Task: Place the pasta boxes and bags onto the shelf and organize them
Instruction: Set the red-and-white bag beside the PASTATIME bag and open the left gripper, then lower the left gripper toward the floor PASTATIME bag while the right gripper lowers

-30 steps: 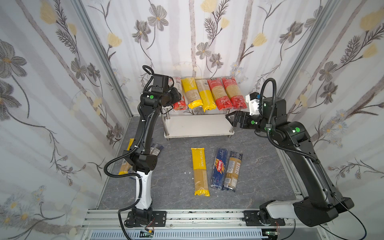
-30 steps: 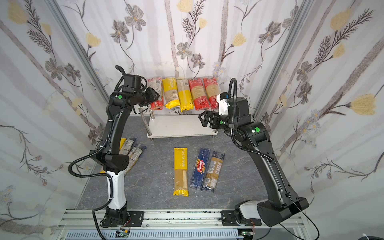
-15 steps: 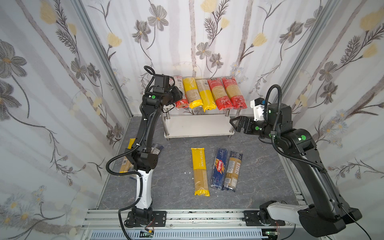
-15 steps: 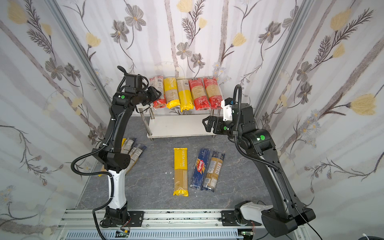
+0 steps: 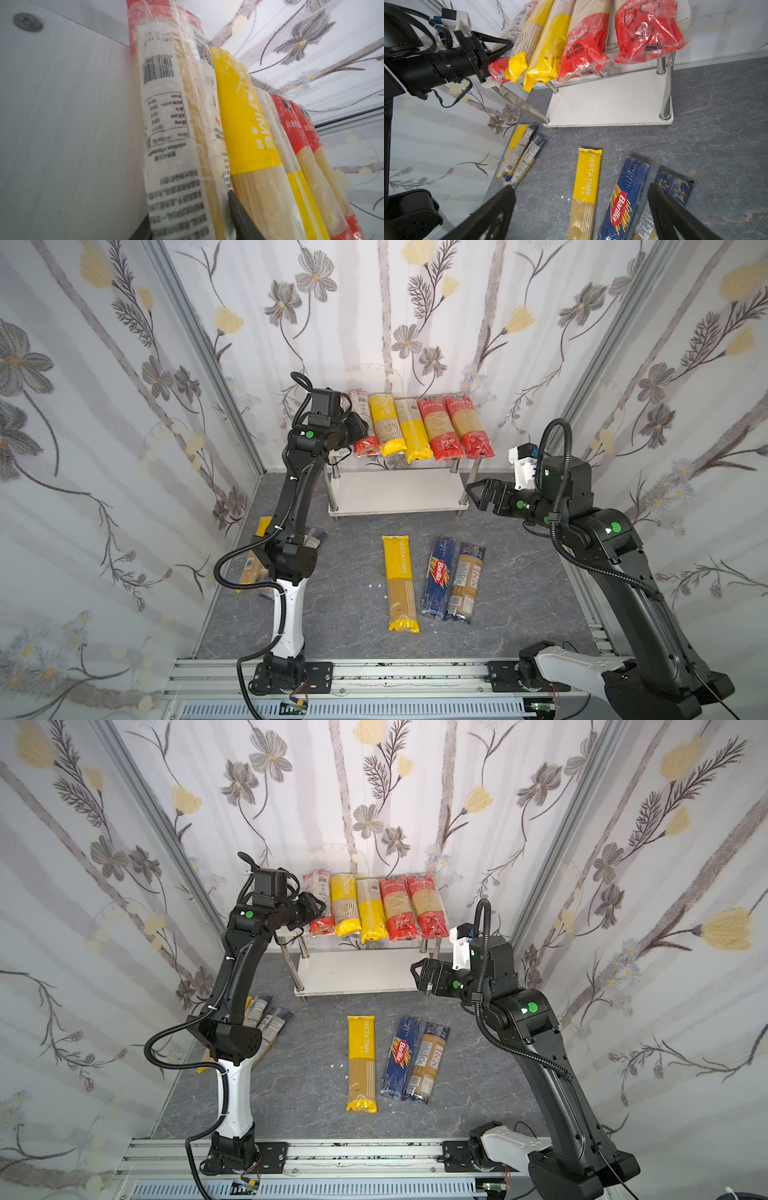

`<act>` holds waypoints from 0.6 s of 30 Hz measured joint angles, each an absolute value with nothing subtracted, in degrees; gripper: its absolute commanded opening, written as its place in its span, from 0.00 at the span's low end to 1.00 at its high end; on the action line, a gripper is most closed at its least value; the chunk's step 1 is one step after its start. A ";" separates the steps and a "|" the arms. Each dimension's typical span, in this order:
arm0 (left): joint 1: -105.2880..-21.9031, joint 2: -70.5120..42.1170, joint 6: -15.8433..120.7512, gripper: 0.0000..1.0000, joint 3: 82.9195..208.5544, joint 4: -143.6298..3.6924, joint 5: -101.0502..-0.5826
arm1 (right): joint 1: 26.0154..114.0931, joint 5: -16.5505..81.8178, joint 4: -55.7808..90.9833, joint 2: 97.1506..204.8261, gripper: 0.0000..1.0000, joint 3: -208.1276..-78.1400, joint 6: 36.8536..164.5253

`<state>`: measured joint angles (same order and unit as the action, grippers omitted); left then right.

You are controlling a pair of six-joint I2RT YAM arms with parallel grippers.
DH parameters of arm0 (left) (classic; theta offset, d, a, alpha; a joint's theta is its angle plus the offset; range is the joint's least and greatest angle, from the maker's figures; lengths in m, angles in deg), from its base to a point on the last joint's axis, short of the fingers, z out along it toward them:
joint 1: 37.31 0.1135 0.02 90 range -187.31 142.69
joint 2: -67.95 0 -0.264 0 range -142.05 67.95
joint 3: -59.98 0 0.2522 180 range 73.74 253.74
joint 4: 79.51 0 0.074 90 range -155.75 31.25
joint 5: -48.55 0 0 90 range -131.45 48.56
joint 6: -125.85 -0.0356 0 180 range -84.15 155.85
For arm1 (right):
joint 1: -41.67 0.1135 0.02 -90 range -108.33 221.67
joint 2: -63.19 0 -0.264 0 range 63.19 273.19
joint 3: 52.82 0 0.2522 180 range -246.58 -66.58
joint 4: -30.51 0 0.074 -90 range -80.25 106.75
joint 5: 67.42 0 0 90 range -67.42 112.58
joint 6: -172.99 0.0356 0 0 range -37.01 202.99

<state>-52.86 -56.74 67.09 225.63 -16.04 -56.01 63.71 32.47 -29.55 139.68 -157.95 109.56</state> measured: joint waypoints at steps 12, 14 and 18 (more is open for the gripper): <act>-50.76 -43.27 65.34 1.00 218.59 -13.13 -54.13 | 63.60 32.49 -29.53 139.39 1.00 -157.89 109.95; -50.93 -40.43 65.06 1.00 215.73 -13.13 -54.13 | 63.63 32.52 -29.51 139.24 1.00 -157.89 109.97; -51.41 -34.29 64.29 1.00 207.95 -12.60 -52.87 | 63.63 32.62 -29.40 138.06 1.00 -157.30 110.41</act>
<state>-51.41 -34.29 64.29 207.95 -12.60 -52.87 63.63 32.62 -29.40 138.06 -157.30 110.41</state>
